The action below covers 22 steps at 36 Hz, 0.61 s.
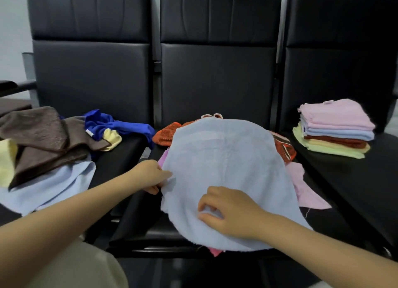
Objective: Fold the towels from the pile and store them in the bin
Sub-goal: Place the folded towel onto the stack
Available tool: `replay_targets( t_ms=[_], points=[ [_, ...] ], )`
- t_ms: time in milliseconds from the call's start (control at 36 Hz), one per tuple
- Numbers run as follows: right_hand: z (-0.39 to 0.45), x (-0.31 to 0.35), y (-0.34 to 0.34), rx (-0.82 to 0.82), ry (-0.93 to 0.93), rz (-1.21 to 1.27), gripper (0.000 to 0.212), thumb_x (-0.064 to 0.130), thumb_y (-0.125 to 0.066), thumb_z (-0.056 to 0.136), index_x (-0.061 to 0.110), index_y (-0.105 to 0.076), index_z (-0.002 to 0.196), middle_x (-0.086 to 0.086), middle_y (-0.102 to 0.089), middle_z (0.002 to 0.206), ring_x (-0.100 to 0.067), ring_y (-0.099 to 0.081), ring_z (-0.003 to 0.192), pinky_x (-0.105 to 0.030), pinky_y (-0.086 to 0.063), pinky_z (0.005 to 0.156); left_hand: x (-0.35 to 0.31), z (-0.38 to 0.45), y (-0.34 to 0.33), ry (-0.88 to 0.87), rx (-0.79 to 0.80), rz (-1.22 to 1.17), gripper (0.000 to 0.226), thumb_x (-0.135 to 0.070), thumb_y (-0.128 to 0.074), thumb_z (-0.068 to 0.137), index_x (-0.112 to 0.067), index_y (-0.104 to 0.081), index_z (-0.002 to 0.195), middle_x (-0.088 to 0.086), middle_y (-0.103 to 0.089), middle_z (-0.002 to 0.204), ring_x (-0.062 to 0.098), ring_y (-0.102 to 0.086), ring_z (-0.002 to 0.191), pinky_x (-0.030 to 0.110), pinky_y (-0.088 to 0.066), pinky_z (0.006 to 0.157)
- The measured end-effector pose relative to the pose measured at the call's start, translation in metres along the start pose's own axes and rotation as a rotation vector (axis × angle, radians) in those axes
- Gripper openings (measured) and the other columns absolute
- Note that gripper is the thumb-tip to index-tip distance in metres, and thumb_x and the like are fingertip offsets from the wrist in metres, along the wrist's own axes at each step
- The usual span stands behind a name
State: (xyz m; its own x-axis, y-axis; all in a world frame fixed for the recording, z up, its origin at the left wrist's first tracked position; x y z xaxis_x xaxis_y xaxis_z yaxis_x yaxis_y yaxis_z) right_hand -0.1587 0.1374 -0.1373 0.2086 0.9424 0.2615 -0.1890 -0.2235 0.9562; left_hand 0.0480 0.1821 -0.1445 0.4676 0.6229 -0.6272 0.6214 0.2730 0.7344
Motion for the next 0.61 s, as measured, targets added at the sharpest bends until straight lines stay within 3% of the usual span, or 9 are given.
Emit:
replay_targets(
  t_ms=[139,250,361,472,556,611],
  points=[
    [-0.010,0.000,-0.002,-0.085,0.044,0.092,0.059,0.065,-0.031,0.084,0.028,-0.065,0.115,0.015,-0.048,0.098,-0.003,-0.048,0.095,-0.011,-0.031,0.077,0.008,-0.008,0.008,-0.001,-0.073,0.040,0.036,-0.038,-0.064,0.090,-0.002,-0.065,0.090,0.009,-0.066,0.082,0.021,-0.068,0.067,0.022,-0.056,0.052],
    [-0.026,0.004,-0.005,-0.090,0.164,0.088,0.052,0.066,-0.058,0.081,0.028,-0.063,0.115,0.011,-0.049,0.101,0.000,-0.043,0.091,-0.008,-0.030,0.083,0.009,-0.013,0.008,-0.049,-0.118,-0.004,0.036,-0.037,-0.066,0.088,-0.002,-0.067,0.097,0.005,-0.063,0.086,0.015,-0.063,0.070,0.020,-0.052,0.054],
    [-0.029,0.006,-0.006,-0.177,0.186,0.062,0.038,0.058,-0.061,0.083,0.029,-0.068,0.107,0.012,-0.052,0.097,-0.001,-0.046,0.089,-0.008,-0.031,0.081,0.011,-0.016,-0.002,-0.023,-0.012,-0.214,0.028,-0.028,-0.068,0.088,-0.003,-0.068,0.100,0.006,-0.059,0.087,0.013,-0.051,0.071,0.019,-0.043,0.059],
    [-0.026,-0.006,-0.001,-0.252,0.004,0.338,0.031,0.048,-0.053,0.086,0.023,-0.071,0.082,0.012,-0.060,0.088,-0.004,-0.057,0.085,-0.021,-0.045,0.078,0.006,-0.018,-0.005,-0.082,0.041,-0.504,0.009,-0.021,-0.066,0.088,-0.013,-0.065,0.092,0.004,-0.067,0.091,0.016,-0.060,0.083,0.028,-0.050,0.078],
    [-0.027,-0.022,0.004,-0.286,-0.146,0.488,0.028,0.037,-0.055,0.086,0.020,-0.066,0.066,0.005,-0.064,0.079,-0.013,-0.062,0.076,-0.036,-0.050,0.079,-0.005,-0.024,-0.008,-0.114,0.101,-0.689,0.010,-0.015,-0.057,0.091,-0.012,-0.064,0.084,-0.001,-0.067,0.078,0.013,-0.062,0.072,0.025,-0.050,0.068],
    [-0.027,-0.024,0.006,-0.265,-0.153,0.508,0.026,0.038,-0.060,0.084,0.018,-0.065,0.068,0.005,-0.063,0.079,-0.013,-0.061,0.075,-0.034,-0.050,0.078,-0.007,-0.024,-0.009,-0.105,0.099,-0.695,0.010,-0.015,-0.056,0.092,-0.011,-0.065,0.092,0.005,-0.070,0.093,0.020,-0.064,0.085,0.029,-0.051,0.073]
  ],
)
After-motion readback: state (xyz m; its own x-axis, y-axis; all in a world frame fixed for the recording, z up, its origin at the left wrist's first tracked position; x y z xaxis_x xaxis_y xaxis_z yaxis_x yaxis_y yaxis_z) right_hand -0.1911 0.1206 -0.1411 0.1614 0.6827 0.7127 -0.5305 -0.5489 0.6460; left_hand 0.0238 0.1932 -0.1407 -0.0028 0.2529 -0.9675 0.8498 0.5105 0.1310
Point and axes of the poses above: each hand's wrist, its own z-axis towards the middle knuckle, its own y-axis out of the back of the hand, x = y × z, the point moved 7 cm from there along z, towards the middle knuckle
